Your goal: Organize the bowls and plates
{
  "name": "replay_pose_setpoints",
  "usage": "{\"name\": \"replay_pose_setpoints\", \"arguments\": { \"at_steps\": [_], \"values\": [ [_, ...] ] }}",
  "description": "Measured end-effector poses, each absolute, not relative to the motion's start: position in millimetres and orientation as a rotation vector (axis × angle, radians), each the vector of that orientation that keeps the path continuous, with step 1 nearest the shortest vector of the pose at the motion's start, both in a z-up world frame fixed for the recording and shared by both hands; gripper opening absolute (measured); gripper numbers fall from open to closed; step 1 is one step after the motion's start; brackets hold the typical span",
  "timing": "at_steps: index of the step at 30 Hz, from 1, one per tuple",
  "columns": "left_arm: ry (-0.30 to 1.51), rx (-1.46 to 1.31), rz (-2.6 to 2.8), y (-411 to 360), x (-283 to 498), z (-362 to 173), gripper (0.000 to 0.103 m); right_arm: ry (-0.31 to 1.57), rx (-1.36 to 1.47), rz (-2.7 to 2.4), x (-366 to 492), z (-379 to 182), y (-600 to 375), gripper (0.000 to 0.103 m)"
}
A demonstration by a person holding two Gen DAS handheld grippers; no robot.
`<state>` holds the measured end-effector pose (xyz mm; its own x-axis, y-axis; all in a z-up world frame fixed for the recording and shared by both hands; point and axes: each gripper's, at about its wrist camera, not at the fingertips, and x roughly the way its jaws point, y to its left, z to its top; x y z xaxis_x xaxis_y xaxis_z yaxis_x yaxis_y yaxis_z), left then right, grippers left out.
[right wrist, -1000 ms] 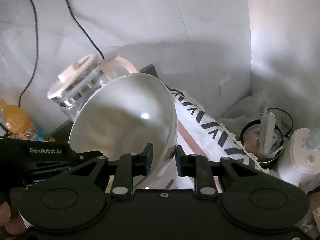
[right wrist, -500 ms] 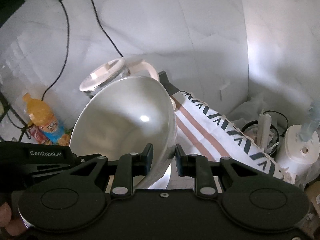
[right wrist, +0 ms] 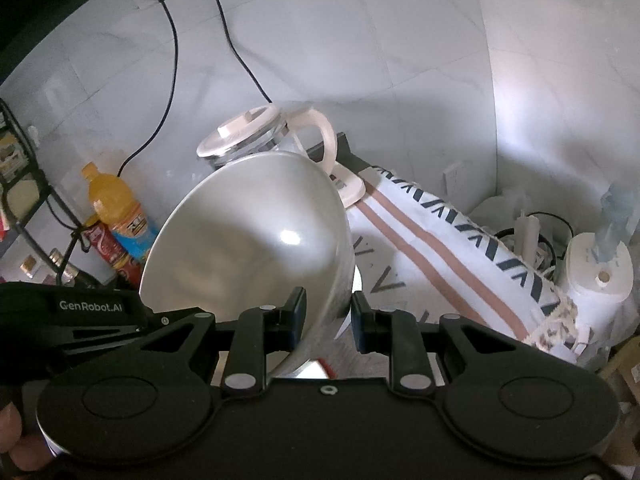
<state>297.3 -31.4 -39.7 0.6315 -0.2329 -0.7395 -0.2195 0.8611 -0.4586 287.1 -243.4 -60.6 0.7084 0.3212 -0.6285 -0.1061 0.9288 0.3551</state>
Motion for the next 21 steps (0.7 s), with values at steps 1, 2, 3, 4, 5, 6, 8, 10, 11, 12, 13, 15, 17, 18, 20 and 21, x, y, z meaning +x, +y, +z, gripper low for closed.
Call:
{"name": "replay_pose_setpoints", "arguments": {
  "at_steps": [1,2,3,4,5,6,8,10,11,12,13,15,17,18,20,21],
  "values": [
    [0.899,-0.554,-0.005,-30,293,-40,0.015,0.75,0.308,0.243,283,-62,-243,0.024],
    [0.898,-0.554,-0.003,-28,290,-40,0.015,0.753,0.311,0.245,280,-63,-242,0.024],
    [0.896,-0.555,0.0,-27,286,-40,0.015,0.756,0.315,0.247,276,-64,-241,0.024],
    [0.895,-0.556,0.003,-26,282,-40,0.015,0.758,0.316,0.25,273,-64,-240,0.024],
    [0.895,-0.559,0.005,-24,278,-41,0.015,0.76,0.315,0.254,270,-65,-239,0.024],
    [0.895,-0.56,0.007,-23,274,-42,0.015,0.763,0.312,0.258,266,-66,-237,0.024],
    [0.898,-0.561,0.013,-20,268,-44,0.015,0.768,0.313,0.262,261,-68,-235,0.024],
    [0.906,-0.567,0.018,-17,261,-47,0.015,0.777,0.312,0.267,256,-71,-233,0.024],
    [0.911,-0.569,0.021,-16,259,-49,0.015,0.783,0.311,0.27,253,-73,-231,0.024],
    [0.915,-0.572,0.023,-14,256,-51,0.015,0.788,0.31,0.272,251,-75,-229,0.024],
    [0.92,-0.575,0.026,-12,253,-54,0.015,0.792,0.308,0.274,249,-76,-228,0.025],
    [0.93,-0.584,0.03,-9,250,-60,0.015,0.8,0.303,0.279,244,-79,-224,0.025],
    [0.945,-0.591,0.034,-6,247,-66,0.015,0.809,0.301,0.28,242,-82,-222,0.025],
    [0.95,-0.593,0.036,-4,246,-68,0.015,0.815,0.3,0.28,241,-84,-220,0.025],
    [0.96,-0.593,0.043,-2,243,-72,0.015,0.826,0.295,0.281,240,-88,-217,0.025],
    [0.965,-0.591,0.047,0,242,-74,0.015,0.833,0.293,0.284,239,-89,-215,0.025]
  ]
}}
